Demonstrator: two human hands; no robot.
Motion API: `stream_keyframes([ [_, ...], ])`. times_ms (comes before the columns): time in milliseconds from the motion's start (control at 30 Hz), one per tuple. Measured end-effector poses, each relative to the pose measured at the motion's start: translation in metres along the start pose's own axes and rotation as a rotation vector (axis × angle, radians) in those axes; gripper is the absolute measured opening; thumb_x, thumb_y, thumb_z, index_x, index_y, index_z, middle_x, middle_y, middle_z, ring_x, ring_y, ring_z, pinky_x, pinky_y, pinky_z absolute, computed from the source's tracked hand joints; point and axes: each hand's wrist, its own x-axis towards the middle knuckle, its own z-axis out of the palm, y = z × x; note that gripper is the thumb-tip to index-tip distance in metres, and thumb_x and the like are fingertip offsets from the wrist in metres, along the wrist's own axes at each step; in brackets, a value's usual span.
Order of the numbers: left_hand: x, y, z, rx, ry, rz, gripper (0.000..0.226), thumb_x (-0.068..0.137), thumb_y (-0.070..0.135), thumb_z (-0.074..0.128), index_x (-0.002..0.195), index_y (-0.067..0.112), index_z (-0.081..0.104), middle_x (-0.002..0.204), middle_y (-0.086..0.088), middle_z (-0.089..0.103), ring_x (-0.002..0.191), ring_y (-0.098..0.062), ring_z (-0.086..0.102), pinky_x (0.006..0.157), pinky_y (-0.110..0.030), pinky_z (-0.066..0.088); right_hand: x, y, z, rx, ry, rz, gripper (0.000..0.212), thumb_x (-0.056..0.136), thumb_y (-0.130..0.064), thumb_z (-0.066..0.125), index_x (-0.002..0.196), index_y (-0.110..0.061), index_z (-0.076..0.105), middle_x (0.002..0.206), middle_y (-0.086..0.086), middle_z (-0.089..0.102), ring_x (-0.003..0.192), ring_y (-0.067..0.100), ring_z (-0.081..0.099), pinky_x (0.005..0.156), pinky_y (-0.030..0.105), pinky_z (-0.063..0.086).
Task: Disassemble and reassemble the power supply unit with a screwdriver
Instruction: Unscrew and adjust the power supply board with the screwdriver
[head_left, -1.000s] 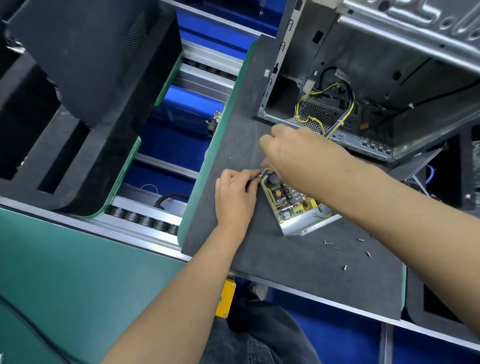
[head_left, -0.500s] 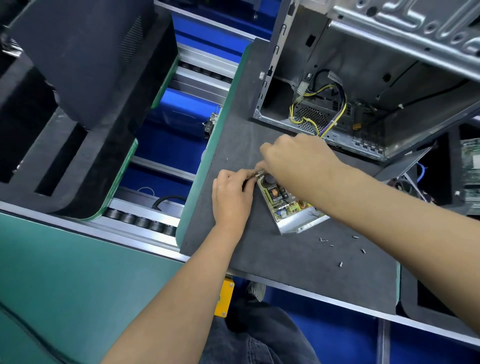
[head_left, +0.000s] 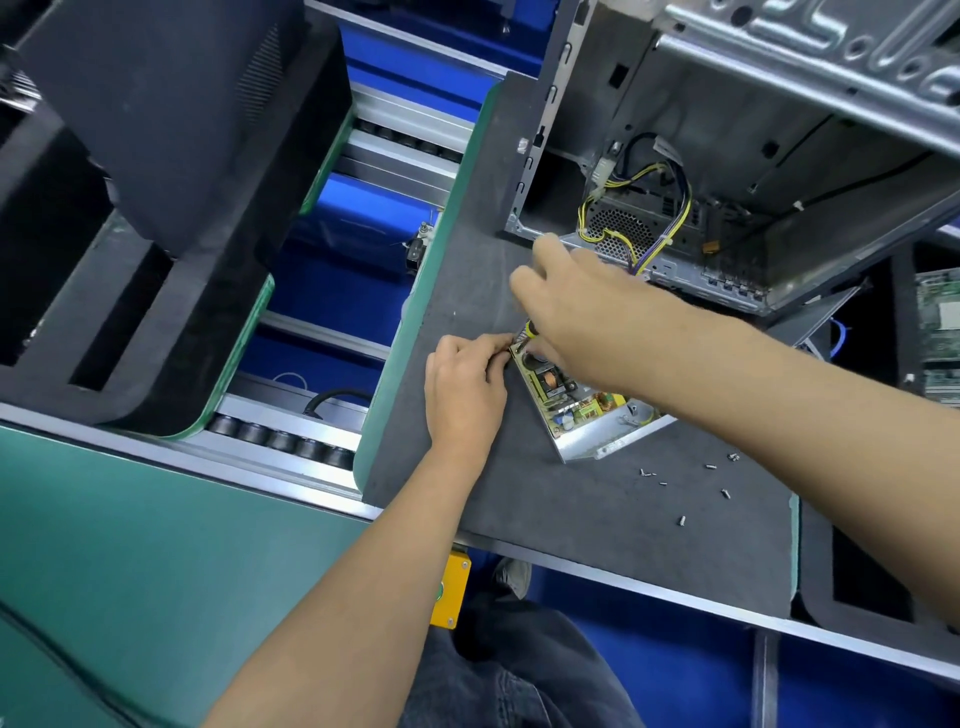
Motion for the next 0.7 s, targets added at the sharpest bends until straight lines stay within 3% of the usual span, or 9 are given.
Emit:
stream_keyframes([
  [100,0.001,0.001,0.0,0.013,0.013,-0.007,0.011,0.092,0.012,0.067,0.097,0.018,0.074,0.08,0.0,0.049,0.078,-0.012,0.039,0.073,-0.025,0.033,0.0,-0.008,0.001,-0.019,0.009,-0.043,0.016,0.092,-0.001,0.05,0.097,-0.013,0.04,0.1,0.008,0.034,0.081,0.028,0.05,0.058,0.035,0.033],
  [167,0.001,0.001,0.0,0.028,0.007,-0.028,0.008,0.091,0.012,0.066,0.092,0.016,0.072,0.079,0.001,0.046,0.077,-0.015,0.038,0.07,-0.026,0.031,0.002,-0.012,0.0,-0.064,0.01,-0.012,0.008,0.095,-0.004,0.05,0.099,-0.012,0.051,0.093,0.007,0.043,0.086,0.031,0.061,0.057,0.035,0.032],
  [233,0.0,0.001,0.0,0.013,-0.012,-0.036,0.01,0.093,0.016,0.065,0.096,0.02,0.074,0.082,-0.002,0.051,0.079,-0.018,0.043,0.071,-0.027,0.036,0.002,-0.011,0.003,-0.041,-0.024,0.028,0.006,0.099,-0.013,0.052,0.104,-0.011,0.055,0.102,0.01,0.055,0.096,0.034,0.064,0.059,0.035,0.033],
  [333,0.0,0.002,-0.002,-0.011,-0.007,-0.029,0.015,0.093,0.02,0.067,0.104,0.026,0.076,0.087,-0.003,0.057,0.083,-0.017,0.047,0.077,-0.026,0.039,-0.001,-0.002,0.003,0.062,-0.028,0.007,0.02,0.092,-0.007,0.053,0.109,-0.01,0.043,0.115,0.015,0.041,0.078,0.03,0.049,0.056,0.032,0.027],
  [367,0.0,0.003,-0.002,-0.008,0.0,-0.025,0.015,0.093,0.02,0.068,0.104,0.026,0.076,0.086,-0.003,0.057,0.083,-0.016,0.048,0.077,-0.025,0.038,-0.001,0.002,0.001,0.066,-0.027,-0.017,0.022,0.088,-0.003,0.053,0.107,-0.01,0.044,0.112,0.014,0.038,0.073,0.027,0.042,0.053,0.031,0.024],
  [433,0.001,0.003,-0.001,-0.01,0.007,-0.021,0.015,0.093,0.02,0.068,0.105,0.026,0.076,0.085,-0.001,0.055,0.081,-0.015,0.046,0.075,-0.024,0.036,0.0,0.006,0.0,0.037,-0.021,-0.044,0.019,0.089,0.0,0.052,0.104,-0.01,0.05,0.1,0.008,0.035,0.07,0.026,0.038,0.057,0.031,0.033],
  [533,0.0,0.002,0.0,0.004,0.002,-0.033,0.015,0.093,0.02,0.068,0.104,0.026,0.075,0.085,-0.001,0.053,0.081,-0.015,0.044,0.074,-0.024,0.033,0.004,0.002,0.0,-0.062,0.013,-0.077,0.007,0.1,-0.013,0.049,0.103,-0.011,0.055,0.093,0.009,0.047,0.079,0.034,0.057,0.062,0.036,0.038],
  [600,0.0,0.001,0.0,0.006,-0.003,-0.037,0.014,0.093,0.02,0.068,0.104,0.026,0.075,0.085,-0.001,0.053,0.081,-0.016,0.044,0.074,-0.025,0.035,0.006,-0.003,0.001,-0.085,0.018,-0.043,0.015,0.104,-0.022,0.045,0.105,-0.011,0.055,0.1,0.009,0.057,0.092,0.035,0.065,0.059,0.035,0.035],
  [700,-0.001,0.002,-0.001,-0.001,-0.01,-0.024,0.015,0.093,0.019,0.067,0.105,0.026,0.075,0.086,-0.001,0.053,0.081,-0.015,0.043,0.075,-0.024,0.035,0.005,-0.002,0.001,-0.009,-0.001,-0.002,0.019,0.099,-0.021,0.053,0.111,-0.01,0.042,0.119,0.015,0.044,0.089,0.034,0.057,0.06,0.037,0.036],
])
